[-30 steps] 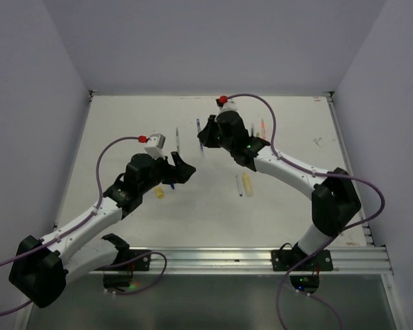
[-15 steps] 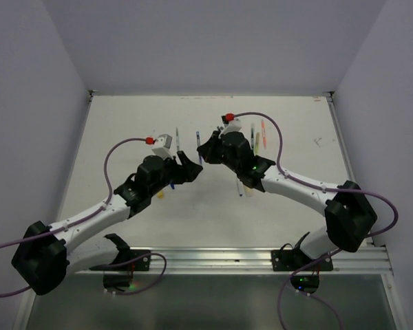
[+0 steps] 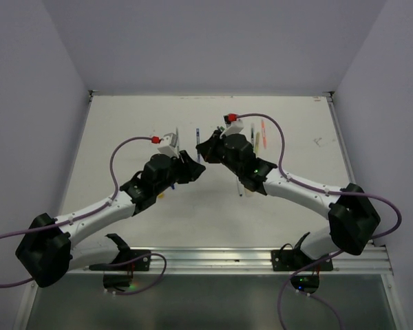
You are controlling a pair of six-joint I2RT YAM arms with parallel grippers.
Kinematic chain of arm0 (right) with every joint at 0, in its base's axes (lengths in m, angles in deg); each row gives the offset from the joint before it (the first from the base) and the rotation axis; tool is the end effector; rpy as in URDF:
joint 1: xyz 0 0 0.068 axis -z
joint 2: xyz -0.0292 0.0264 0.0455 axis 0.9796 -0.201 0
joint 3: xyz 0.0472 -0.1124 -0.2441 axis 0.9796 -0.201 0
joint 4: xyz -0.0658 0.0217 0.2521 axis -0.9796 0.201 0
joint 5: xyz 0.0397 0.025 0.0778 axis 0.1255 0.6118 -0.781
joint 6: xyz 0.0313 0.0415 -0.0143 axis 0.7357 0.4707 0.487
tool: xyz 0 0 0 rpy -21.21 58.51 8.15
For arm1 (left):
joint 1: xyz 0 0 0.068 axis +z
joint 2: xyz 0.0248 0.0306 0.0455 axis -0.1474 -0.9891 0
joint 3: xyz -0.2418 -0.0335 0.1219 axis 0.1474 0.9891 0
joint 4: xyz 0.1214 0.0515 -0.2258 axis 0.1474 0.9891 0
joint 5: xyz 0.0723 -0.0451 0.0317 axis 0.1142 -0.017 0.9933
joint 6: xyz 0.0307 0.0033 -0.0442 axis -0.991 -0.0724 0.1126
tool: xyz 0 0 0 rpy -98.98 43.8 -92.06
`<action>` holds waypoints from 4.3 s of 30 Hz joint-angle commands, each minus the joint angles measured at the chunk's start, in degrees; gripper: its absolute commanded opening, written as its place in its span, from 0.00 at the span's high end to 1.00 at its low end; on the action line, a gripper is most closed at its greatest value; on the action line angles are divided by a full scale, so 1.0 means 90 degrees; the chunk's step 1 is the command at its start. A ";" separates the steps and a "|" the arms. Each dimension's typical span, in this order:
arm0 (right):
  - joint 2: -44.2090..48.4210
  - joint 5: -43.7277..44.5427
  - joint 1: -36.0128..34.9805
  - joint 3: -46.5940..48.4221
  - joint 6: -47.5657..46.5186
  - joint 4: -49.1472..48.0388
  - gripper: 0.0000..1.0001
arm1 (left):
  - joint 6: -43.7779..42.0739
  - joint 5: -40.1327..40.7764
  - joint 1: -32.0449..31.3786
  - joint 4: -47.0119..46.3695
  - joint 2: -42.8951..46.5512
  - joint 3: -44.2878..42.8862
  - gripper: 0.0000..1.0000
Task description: Open the pen caps
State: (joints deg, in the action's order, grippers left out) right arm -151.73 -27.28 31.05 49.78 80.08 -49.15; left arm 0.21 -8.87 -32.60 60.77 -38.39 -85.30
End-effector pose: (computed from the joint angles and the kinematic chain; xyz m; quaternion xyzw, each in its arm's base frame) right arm 0.2379 0.2479 0.2895 0.0178 0.7870 0.3696 0.4936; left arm 0.1949 -0.1668 0.2441 -0.0645 0.8188 -0.3789 0.4264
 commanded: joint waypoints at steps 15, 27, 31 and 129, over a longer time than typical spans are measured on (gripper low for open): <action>0.0715 0.0199 -0.0061 -0.0283 -0.0023 -0.0144 0.85 | -0.1242 0.0213 -0.0055 -0.0340 0.0279 -0.0251 1.00; 0.2569 -0.0133 -0.0041 0.0352 -0.3887 0.3185 0.43 | -0.4378 0.0096 -0.0055 0.3251 0.0407 -0.1774 1.00; 0.3194 -0.0475 -0.0041 0.0361 -0.5070 0.3722 0.29 | -0.5140 -0.0370 -0.0055 0.3850 0.0485 -0.1999 1.00; 0.2366 -0.2507 0.0457 -0.2284 -0.1461 -0.2886 1.00 | -0.0844 0.1522 -0.0035 -0.0454 0.2330 -0.0477 0.16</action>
State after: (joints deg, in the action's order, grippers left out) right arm -132.25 -53.09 35.31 30.00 58.51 -60.10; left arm -8.75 4.79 -33.17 67.90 -18.63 -90.90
